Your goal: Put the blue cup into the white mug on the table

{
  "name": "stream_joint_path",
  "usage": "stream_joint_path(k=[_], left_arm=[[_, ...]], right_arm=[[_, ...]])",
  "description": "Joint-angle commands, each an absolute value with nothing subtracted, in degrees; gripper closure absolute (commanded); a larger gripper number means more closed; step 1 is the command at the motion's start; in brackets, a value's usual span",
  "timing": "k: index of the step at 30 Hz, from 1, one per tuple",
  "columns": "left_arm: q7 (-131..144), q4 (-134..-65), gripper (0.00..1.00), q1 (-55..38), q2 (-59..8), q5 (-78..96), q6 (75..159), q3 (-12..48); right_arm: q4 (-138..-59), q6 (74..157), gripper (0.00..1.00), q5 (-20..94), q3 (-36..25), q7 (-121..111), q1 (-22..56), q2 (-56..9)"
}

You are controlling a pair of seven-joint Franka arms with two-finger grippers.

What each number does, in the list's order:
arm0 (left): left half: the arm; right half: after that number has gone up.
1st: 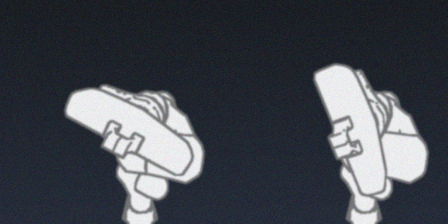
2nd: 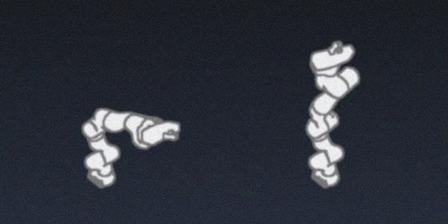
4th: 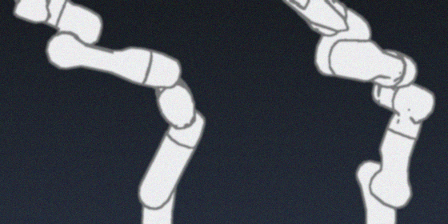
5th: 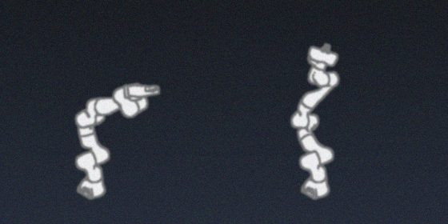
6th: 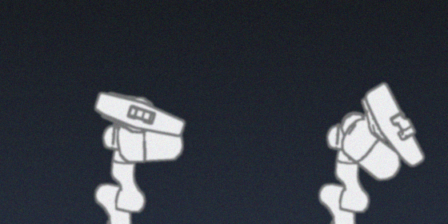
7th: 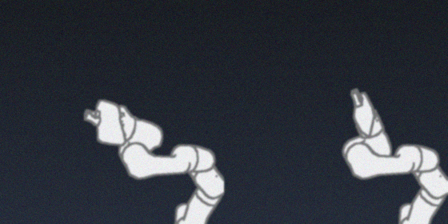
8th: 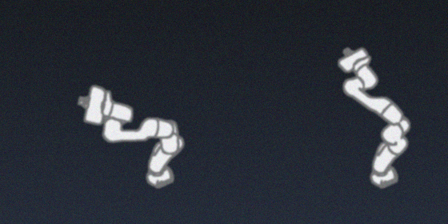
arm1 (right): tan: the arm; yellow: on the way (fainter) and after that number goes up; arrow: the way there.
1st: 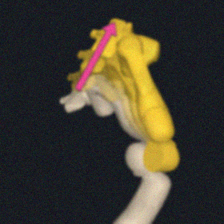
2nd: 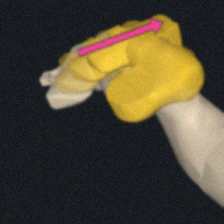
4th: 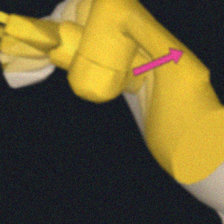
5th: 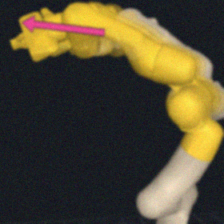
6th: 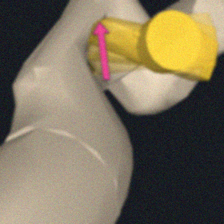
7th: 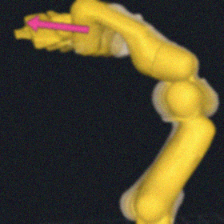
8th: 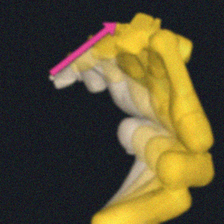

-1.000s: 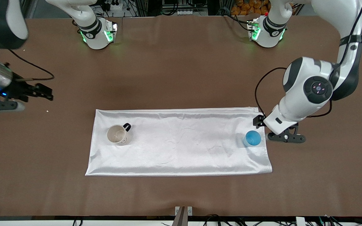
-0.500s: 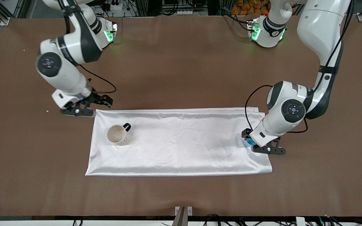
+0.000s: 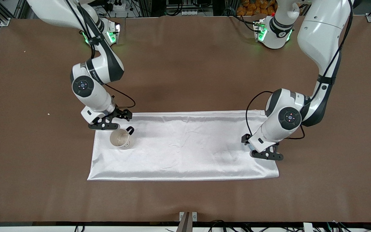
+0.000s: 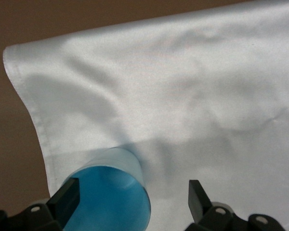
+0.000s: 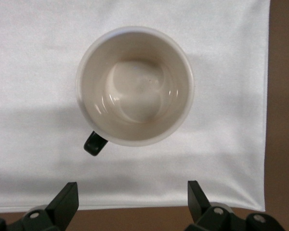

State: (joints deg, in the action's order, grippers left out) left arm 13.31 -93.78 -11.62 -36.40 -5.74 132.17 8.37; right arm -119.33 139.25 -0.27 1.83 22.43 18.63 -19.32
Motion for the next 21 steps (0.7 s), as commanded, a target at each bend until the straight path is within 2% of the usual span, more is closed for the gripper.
stream_joint_path(k=[1,9,21], left_arm=[[15.3,-92.9,0.0,-12.0,-38.1,-7.4,132.5,8.5],[15.4,-92.9,0.0,-12.5,-39.0,-6.9,132.5,8.5],[16.6,-93.3,0.0,-12.2,-40.1,-6.6,132.5,8.5]], right_arm=[[-118.3,142.0,0.0,0.3,1.5,22.7,19.6,-21.9],[-117.3,147.2,0.0,0.2,1.4,21.8,19.2,-24.7],[-111.0,147.5,0.0,-0.5,1.2,20.0,17.6,-30.0]])
